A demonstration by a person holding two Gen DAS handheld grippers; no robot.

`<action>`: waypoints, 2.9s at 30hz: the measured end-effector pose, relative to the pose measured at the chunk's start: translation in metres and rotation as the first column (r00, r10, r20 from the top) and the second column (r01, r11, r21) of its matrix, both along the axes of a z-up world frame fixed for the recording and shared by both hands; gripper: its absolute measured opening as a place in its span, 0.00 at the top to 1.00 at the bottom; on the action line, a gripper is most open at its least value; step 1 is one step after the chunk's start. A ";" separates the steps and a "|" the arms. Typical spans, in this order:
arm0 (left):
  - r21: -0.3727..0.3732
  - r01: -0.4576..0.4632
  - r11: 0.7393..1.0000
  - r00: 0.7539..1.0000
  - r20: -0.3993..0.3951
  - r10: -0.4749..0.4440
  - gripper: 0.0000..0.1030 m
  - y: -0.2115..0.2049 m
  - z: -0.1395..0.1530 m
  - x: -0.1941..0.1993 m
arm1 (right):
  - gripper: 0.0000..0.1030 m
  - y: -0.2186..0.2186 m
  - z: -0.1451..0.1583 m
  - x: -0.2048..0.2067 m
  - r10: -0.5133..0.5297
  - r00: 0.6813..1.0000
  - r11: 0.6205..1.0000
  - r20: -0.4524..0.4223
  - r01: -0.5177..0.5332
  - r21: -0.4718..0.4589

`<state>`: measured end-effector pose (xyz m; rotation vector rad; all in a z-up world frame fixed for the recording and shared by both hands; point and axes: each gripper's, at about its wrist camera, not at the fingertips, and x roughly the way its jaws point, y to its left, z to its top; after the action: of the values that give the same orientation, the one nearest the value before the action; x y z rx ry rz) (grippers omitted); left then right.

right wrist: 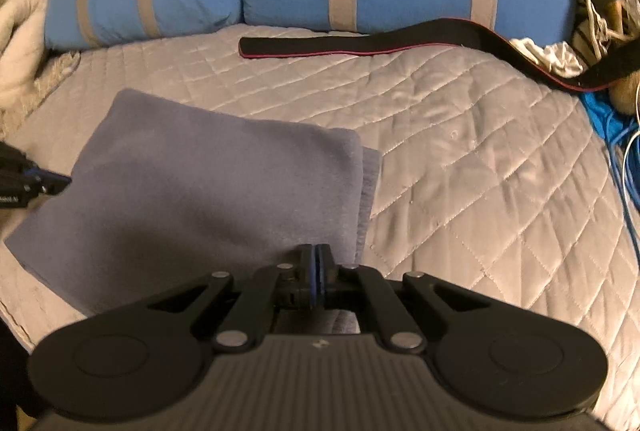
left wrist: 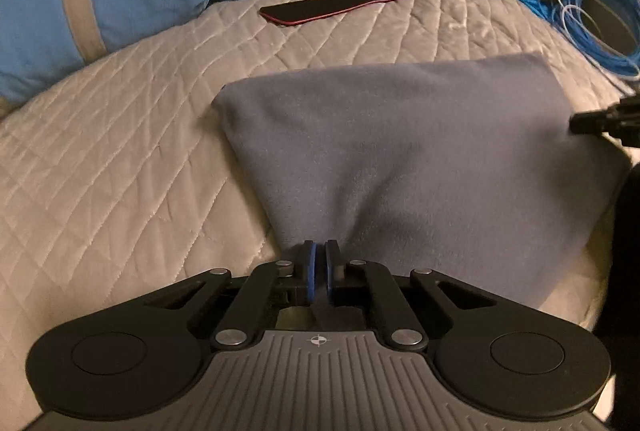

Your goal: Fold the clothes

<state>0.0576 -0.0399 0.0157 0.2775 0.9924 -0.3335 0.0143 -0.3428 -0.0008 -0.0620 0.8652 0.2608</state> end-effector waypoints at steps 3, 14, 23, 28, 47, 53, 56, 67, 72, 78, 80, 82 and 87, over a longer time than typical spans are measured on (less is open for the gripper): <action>-0.016 -0.017 1.000 1.000 0.010 0.017 0.96 0.002 0.012 -0.005 | 0.83 -0.004 0.005 -0.006 -0.004 1.000 1.000 0.016 0.004 0.013; -0.079 0.114 0.990 0.993 -0.036 -0.117 0.96 -0.016 0.029 -0.063 | 0.79 -0.012 0.032 -0.043 0.089 0.996 0.996 0.011 -0.089 0.025; 0.035 0.122 0.992 0.987 -0.111 -0.118 0.95 -0.018 0.006 -0.062 | 0.83 0.006 0.002 -0.043 0.135 0.989 0.979 -0.061 -0.143 -0.146; 0.043 0.133 0.990 0.986 -0.112 -0.127 0.95 -0.020 0.004 -0.061 | 0.83 0.006 0.000 -0.048 0.149 0.987 0.974 -0.062 -0.157 -0.162; 0.000 0.104 0.995 0.993 -0.060 -0.104 0.95 -0.012 0.019 -0.048 | 0.77 -0.001 0.034 0.028 0.028 0.989 1.000 0.148 -0.029 -0.001; 0.010 0.097 0.995 0.991 -0.094 -0.096 0.95 -0.009 0.008 -0.045 | 0.84 -0.001 0.005 0.060 -0.041 0.996 0.999 0.081 0.043 -0.015; 0.006 0.093 0.996 0.990 -0.108 -0.092 0.96 -0.010 0.010 -0.042 | 0.83 0.000 0.000 0.062 -0.053 0.995 0.998 0.080 0.055 -0.020; -0.213 0.064 0.975 0.997 -0.020 -0.070 0.96 -0.013 0.030 -0.020 | 0.79 0.011 0.019 0.021 0.012 0.997 1.000 0.078 -0.013 0.013; -0.154 0.059 0.986 0.997 -0.045 -0.066 0.96 -0.027 0.013 -0.014 | 0.80 0.022 0.010 0.014 0.012 1.000 0.999 0.012 -0.012 -0.037; -0.150 0.041 0.988 0.997 -0.066 -0.051 0.96 -0.026 0.006 -0.012 | 0.80 0.026 0.005 0.012 0.003 1.000 0.998 0.006 -0.002 -0.059; -0.155 0.038 0.987 0.996 -0.069 -0.049 0.95 -0.026 0.007 -0.012 | 0.79 0.025 0.004 0.011 0.004 1.000 0.998 0.007 -0.003 -0.057; -0.153 0.039 0.987 0.996 -0.068 -0.050 0.95 -0.026 0.007 -0.011 | 0.79 0.025 0.004 0.012 0.003 1.000 0.999 0.007 -0.003 -0.053; -0.149 0.041 0.988 0.997 -0.064 -0.051 0.95 -0.027 0.008 -0.013 | 0.79 0.024 0.004 0.013 0.002 1.000 0.999 0.006 -0.001 -0.048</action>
<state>0.0451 -0.0668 0.0238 0.1553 1.0237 -0.4593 0.0275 -0.3187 0.0030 -0.1084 0.8660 0.2410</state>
